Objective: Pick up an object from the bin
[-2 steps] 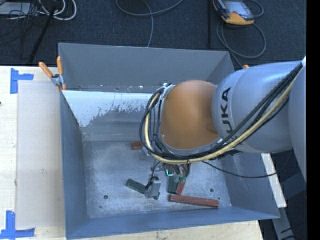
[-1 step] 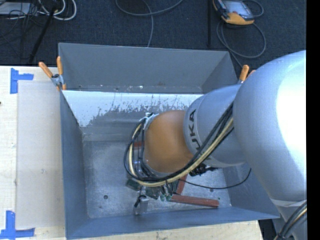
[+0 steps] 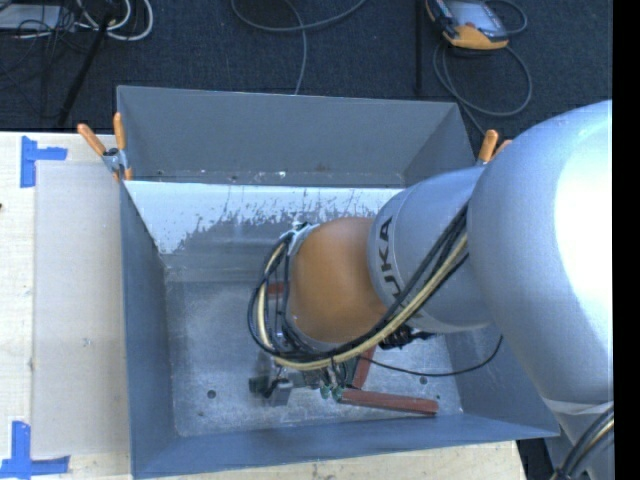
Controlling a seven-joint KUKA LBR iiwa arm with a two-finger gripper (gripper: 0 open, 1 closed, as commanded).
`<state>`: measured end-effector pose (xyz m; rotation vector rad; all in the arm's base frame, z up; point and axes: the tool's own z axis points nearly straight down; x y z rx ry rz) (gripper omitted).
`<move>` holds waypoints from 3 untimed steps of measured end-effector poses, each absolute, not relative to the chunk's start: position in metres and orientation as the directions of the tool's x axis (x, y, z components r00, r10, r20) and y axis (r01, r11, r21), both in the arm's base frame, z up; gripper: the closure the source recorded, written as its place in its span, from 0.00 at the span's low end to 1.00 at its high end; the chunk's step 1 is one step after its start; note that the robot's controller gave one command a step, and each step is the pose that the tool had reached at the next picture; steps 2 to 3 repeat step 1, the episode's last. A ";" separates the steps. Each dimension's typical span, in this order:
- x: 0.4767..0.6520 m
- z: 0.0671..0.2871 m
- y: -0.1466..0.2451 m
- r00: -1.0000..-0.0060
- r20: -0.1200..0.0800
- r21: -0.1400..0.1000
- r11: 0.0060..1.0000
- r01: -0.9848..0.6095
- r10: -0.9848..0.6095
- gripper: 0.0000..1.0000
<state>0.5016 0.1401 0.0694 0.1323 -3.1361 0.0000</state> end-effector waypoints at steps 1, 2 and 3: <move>0.479 0.220 0.111 -0.955 -0.006 -0.001 0.955 -0.295 -0.295 1.00; 0.479 0.220 0.111 -0.955 -0.006 -0.001 0.955 -0.295 -0.295 1.00; 0.479 0.220 0.111 -0.955 -0.006 -0.001 0.955 -0.295 -0.295 1.00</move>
Offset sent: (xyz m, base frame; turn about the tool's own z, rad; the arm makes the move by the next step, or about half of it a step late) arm -0.0234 -0.0287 0.1477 -0.2159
